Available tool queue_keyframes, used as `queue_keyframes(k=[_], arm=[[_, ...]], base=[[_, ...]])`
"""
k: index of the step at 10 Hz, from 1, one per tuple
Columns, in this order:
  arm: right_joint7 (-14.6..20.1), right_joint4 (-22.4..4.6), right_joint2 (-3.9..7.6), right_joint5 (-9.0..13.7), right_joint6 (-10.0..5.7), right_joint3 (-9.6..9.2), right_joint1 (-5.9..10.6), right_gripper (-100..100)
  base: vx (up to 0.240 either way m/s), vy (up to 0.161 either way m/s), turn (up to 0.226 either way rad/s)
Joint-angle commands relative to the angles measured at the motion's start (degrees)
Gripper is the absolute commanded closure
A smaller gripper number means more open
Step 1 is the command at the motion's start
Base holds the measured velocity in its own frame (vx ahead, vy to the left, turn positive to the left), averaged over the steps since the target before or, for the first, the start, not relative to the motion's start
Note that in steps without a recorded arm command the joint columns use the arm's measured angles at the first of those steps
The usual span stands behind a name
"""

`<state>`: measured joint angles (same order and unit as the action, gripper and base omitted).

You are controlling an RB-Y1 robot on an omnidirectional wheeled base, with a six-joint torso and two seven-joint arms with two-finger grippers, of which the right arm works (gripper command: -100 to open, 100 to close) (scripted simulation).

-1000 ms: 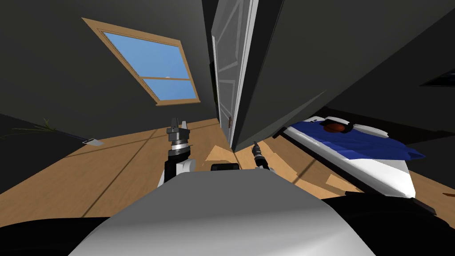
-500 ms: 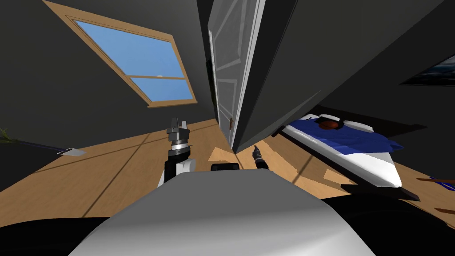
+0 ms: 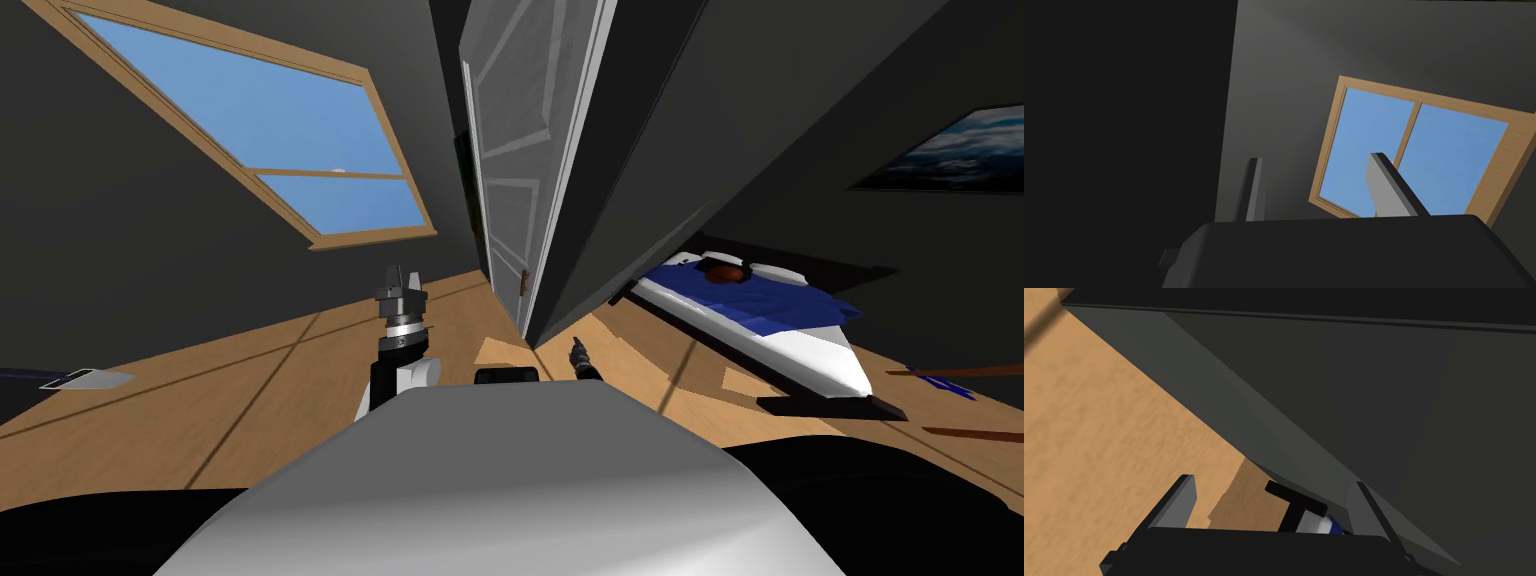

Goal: Push the door open

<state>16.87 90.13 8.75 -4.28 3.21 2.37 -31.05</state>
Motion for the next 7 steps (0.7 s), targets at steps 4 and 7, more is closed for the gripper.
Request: queue_keyframes(k=[4,7], arm=[[2.1,-3.6,-0.03,-0.2,3.29,0.37,-0.20,-100],[3.8,-6.8,0.08,-0.3,5.86,0.73,-0.14,-100]], base=[[0.112,0.127,-0.108],[0.110,0.114,-0.130]])
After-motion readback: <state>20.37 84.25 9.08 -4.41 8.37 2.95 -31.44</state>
